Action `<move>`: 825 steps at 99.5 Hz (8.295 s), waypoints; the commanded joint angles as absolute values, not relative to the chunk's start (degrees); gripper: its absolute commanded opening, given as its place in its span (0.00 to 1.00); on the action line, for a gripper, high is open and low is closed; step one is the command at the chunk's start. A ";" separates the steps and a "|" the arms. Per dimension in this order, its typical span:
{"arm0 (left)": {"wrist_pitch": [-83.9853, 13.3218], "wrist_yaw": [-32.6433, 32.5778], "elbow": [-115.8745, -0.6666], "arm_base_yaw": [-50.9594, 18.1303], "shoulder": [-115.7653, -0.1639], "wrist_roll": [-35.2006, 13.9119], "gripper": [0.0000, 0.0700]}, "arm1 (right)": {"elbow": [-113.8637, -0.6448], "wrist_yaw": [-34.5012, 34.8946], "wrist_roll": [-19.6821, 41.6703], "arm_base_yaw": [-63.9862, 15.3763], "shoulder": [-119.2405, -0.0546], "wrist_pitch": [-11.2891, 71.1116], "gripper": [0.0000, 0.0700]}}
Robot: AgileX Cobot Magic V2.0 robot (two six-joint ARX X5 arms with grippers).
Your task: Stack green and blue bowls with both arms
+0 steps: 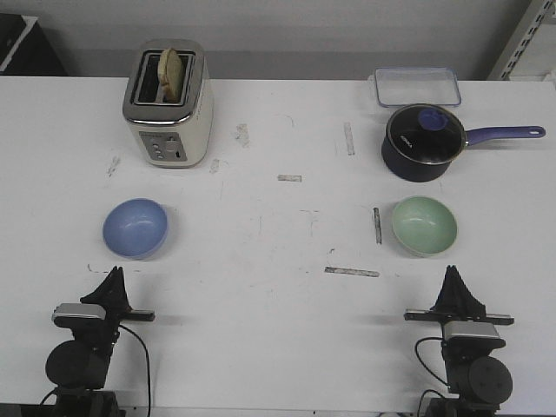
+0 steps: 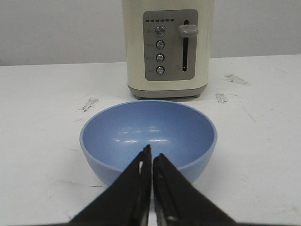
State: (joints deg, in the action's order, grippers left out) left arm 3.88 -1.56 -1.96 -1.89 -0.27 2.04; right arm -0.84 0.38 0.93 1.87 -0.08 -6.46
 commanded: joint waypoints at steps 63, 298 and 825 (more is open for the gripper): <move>4.78 -1.58 -0.71 -1.93 -0.19 2.26 0.00 | -4.86 1.48 2.13 1.78 -0.10 -4.05 0.01; 4.75 -1.58 -0.71 -1.93 -0.19 2.28 0.00 | -71.96 22.35 5.10 20.21 -89.95 45.87 0.88; 4.75 -1.58 -0.71 -1.93 -0.19 2.26 0.00 | -29.89 -3.88 1.93 -2.39 -41.17 -0.03 0.02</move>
